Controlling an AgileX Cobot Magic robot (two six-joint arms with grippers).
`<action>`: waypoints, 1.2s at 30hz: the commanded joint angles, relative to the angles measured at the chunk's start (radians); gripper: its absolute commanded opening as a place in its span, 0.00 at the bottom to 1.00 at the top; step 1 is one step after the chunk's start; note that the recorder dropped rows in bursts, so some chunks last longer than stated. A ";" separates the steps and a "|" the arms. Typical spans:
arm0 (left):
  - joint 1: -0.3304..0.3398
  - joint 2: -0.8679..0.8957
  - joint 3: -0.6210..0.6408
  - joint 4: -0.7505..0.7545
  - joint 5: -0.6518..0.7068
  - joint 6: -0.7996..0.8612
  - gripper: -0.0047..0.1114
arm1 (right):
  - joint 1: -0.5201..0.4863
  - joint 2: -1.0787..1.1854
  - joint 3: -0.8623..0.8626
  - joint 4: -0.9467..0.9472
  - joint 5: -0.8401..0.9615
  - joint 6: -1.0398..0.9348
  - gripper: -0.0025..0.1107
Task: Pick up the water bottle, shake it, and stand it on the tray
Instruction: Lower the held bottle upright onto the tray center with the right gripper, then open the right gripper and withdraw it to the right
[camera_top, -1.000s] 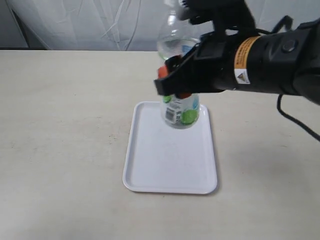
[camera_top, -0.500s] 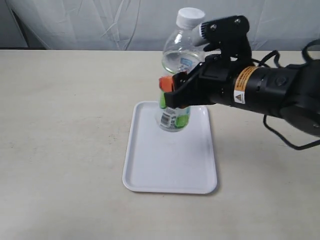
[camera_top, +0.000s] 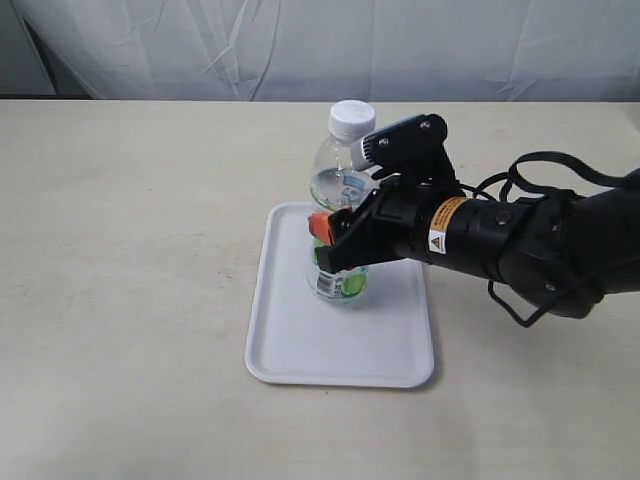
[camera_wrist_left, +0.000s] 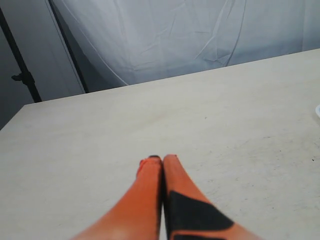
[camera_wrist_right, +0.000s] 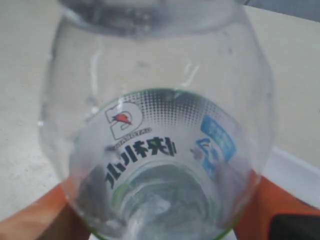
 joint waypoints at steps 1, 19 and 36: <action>0.000 -0.005 0.004 0.005 -0.013 -0.001 0.04 | 0.002 0.019 -0.002 -0.015 -0.071 -0.012 0.01; 0.000 -0.005 0.004 0.005 -0.013 -0.001 0.04 | 0.002 0.021 -0.004 0.049 -0.015 -0.012 0.84; 0.000 -0.005 0.004 0.005 -0.013 -0.001 0.04 | 0.064 -0.007 -0.005 0.053 0.285 0.004 0.51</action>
